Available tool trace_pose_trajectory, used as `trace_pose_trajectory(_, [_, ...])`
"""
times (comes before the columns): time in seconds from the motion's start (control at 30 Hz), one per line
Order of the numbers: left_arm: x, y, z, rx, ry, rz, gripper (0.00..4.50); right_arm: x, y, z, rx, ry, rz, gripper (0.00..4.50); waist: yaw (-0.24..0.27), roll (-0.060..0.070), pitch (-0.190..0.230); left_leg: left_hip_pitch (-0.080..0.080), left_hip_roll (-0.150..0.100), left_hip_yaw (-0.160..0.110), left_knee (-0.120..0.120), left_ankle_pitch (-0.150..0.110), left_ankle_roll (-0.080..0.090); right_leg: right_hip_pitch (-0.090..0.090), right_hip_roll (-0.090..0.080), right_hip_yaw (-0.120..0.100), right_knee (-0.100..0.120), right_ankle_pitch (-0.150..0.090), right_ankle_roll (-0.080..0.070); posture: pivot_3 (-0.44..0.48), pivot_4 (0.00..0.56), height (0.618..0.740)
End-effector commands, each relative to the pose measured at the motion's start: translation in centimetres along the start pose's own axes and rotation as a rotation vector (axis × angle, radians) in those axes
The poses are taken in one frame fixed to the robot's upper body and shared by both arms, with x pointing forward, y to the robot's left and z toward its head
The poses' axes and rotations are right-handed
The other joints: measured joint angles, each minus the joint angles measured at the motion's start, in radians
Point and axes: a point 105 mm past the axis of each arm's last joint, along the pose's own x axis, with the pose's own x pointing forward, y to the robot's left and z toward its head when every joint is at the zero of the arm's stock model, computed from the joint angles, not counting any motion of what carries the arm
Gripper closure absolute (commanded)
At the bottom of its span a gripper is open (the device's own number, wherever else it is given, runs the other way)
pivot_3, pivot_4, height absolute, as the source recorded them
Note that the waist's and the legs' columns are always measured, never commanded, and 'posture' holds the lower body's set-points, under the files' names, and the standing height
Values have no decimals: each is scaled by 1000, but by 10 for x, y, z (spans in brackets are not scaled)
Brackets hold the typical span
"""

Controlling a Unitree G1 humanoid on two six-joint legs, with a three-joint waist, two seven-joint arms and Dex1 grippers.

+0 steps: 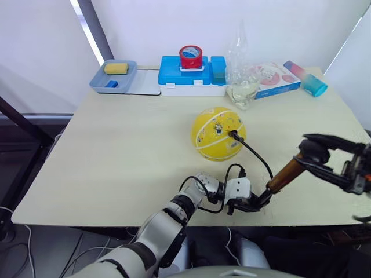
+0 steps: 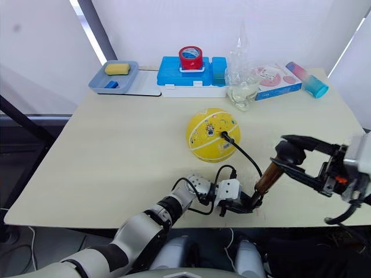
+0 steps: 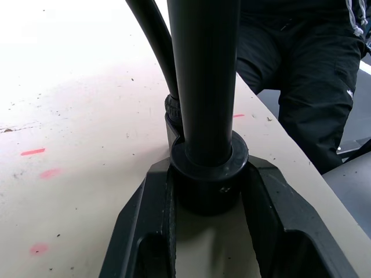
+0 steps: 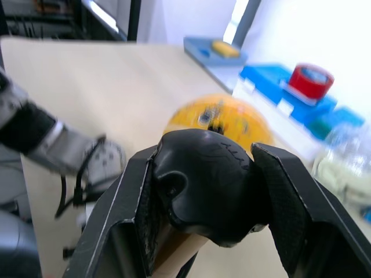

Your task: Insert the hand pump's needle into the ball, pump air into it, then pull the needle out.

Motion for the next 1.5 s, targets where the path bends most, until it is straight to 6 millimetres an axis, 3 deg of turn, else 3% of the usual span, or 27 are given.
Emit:
trace_pose_trajectory(0.03, [0, -9, -14, -39, 54, -31, 3402, -6, -8, 32, -79, -55, -33, 2584, 0, 0, 0, 0, 0, 0, 0, 0, 0, 0, 0, 0, 0, 0, 0, 0, 150, 737])
trace_pose_trajectory(0.13, [-1, -10, -15, -39, 55, -32, 3402, -5, -10, 44, -91, -64, -30, 2584, 0, 1, 1, 0, 0, 0, 0, 0, 0, 0, -1, 0, 0, 0, 0, 0, 150, 737])
trace_pose_trajectory(0.2, [-1, -10, -15, -39, 55, -33, 3402, -1, -4, 36, -64, -32, -1, 2584, 2, 1, 2, -1, 0, 0, 0, 0, 0, 0, -2, 0, 0, 0, 0, 0, 150, 737])
trace_pose_trajectory(0.63, [0, -8, -14, -31, 55, -24, 3402, 7, 49, -105, 200, 210, 75, 2594, -1, -3, -6, 0, 0, 0, 0, 0, 0, 0, 3, -1, 0, 0, 0, 0, 150, 737])
trace_pose_trajectory(0.73, [0, -8, -14, -32, 54, -20, 3402, 7, 58, -130, 210, 233, 43, 2594, -1, -5, -7, 0, 0, -1, 0, 0, 0, 0, 3, -1, 0, 0, 0, 0, 150, 737])
trace_pose_trajectory(0.8, [0, -8, -14, -32, 53, -20, 3402, 6, 61, -136, 200, 233, 41, 2594, -2, -3, -8, 0, 0, -1, 0, 0, 0, 0, 3, -1, 0, 0, 0, 0, 150, 737])
trace_pose_trajectory(0.97, [-1, -8, -15, -33, 56, -21, 3402, 10, 49, -103, 150, 93, 19, 2594, -2, -3, -8, 1, 0, -1, 0, 0, -1, 1, 3, -1, 1, 0, 0, 0, 150, 737])
trace_pose_trajectory(1.23, [-1, -9, -15, -34, 57, -30, 3402, -3, 8, -18, 0, -33, -21, 2594, 1, 3, -1, -1, -1, -2, 0, 0, -1, 0, 2, -2, 0, 0, 0, 0, 150, 737])
trace_pose_trajectory(1.5, [-2, -10, -15, -31, 59, -37, 3402, -18, -10, 32, -60, -54, -40, 2594, 1, 0, 1, -1, 0, -2, 0, 0, -1, 0, 0, -3, 0, 0, 0, 0, 150, 737])
